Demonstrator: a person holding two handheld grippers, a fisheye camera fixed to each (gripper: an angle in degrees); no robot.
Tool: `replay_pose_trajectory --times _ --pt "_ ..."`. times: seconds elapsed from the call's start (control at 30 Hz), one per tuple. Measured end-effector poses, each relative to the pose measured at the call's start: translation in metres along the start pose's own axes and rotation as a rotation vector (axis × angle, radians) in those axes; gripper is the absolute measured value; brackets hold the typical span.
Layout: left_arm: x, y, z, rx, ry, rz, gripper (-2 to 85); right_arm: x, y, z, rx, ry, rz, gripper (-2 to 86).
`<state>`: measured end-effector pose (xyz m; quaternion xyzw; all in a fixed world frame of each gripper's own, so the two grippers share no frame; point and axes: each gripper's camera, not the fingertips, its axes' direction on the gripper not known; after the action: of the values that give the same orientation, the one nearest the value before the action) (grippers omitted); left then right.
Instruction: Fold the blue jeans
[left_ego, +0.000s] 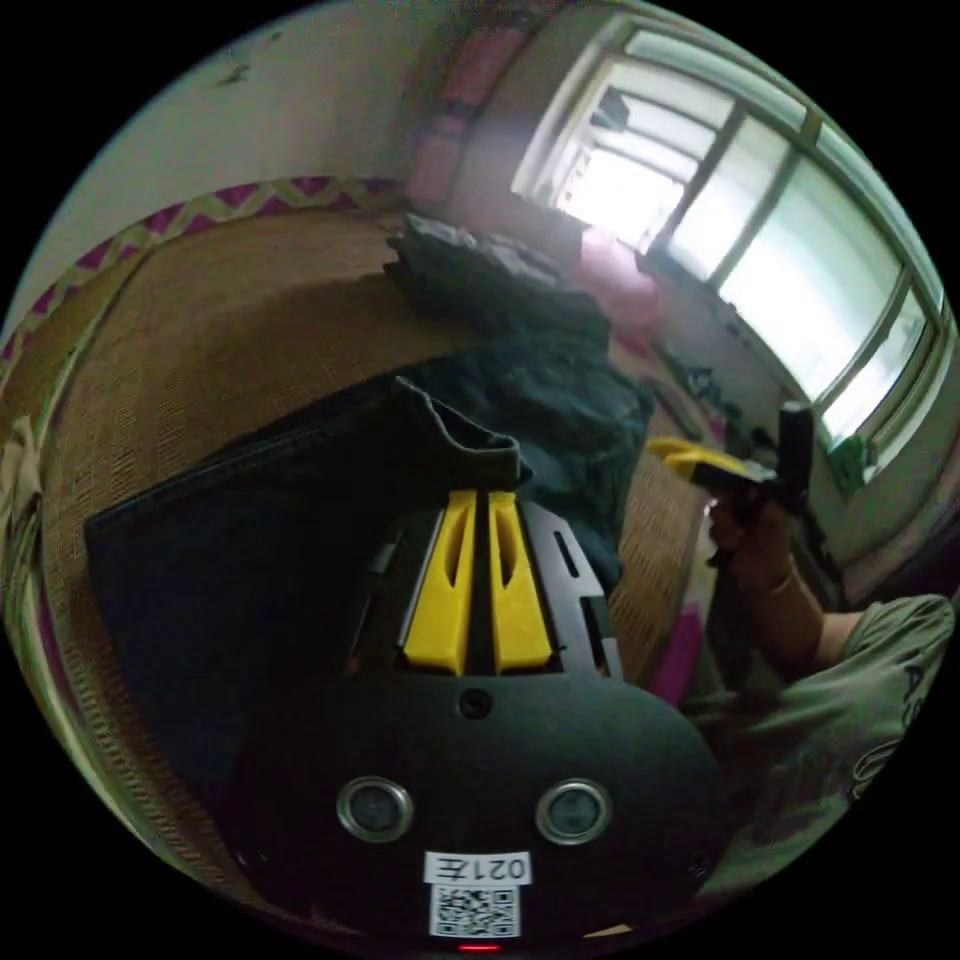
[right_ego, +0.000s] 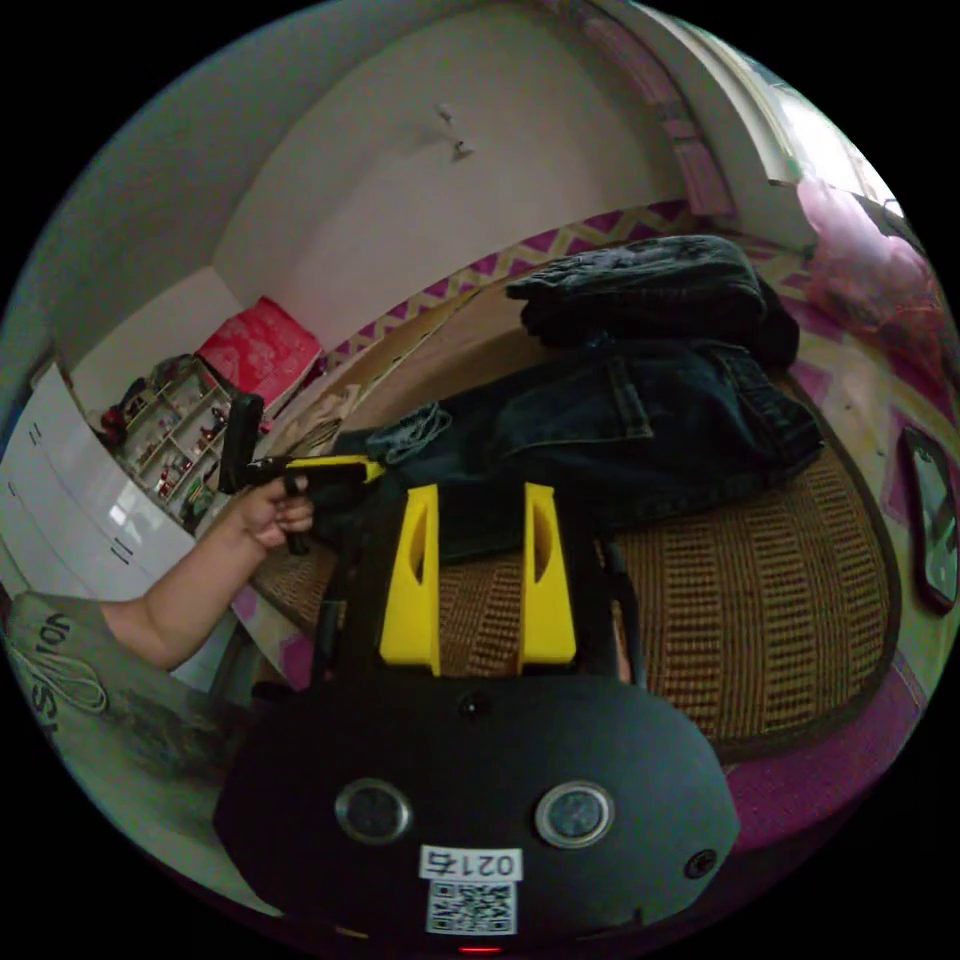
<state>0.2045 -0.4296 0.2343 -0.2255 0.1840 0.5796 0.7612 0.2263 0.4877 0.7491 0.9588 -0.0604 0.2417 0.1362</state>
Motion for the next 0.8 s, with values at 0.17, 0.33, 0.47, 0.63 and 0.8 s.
replay_pose_trajectory --times 0.17,0.33,0.47,0.63,0.8 --pt "-0.047 0.019 -0.137 0.325 -0.049 -0.117 -0.7 -0.030 0.004 0.009 0.007 -0.005 -0.028 11.1" --pt "-0.121 0.086 -0.305 0.576 -0.298 -0.301 -0.8 -0.056 0.014 0.034 -0.012 -0.034 -0.037 10.8" --pt "-0.185 0.142 -0.369 0.591 -0.427 -0.504 -0.8 -0.079 0.025 0.062 -0.030 -0.049 -0.045 11.2" --pt "-0.275 0.191 -0.349 0.306 -0.370 -0.731 -0.4 -0.129 0.039 0.103 -0.054 0.005 -0.128 10.9" --pt "-0.278 0.211 -0.394 0.512 -0.256 -0.748 -0.2 -0.160 0.039 0.130 -0.088 -0.006 -0.202 8.8"
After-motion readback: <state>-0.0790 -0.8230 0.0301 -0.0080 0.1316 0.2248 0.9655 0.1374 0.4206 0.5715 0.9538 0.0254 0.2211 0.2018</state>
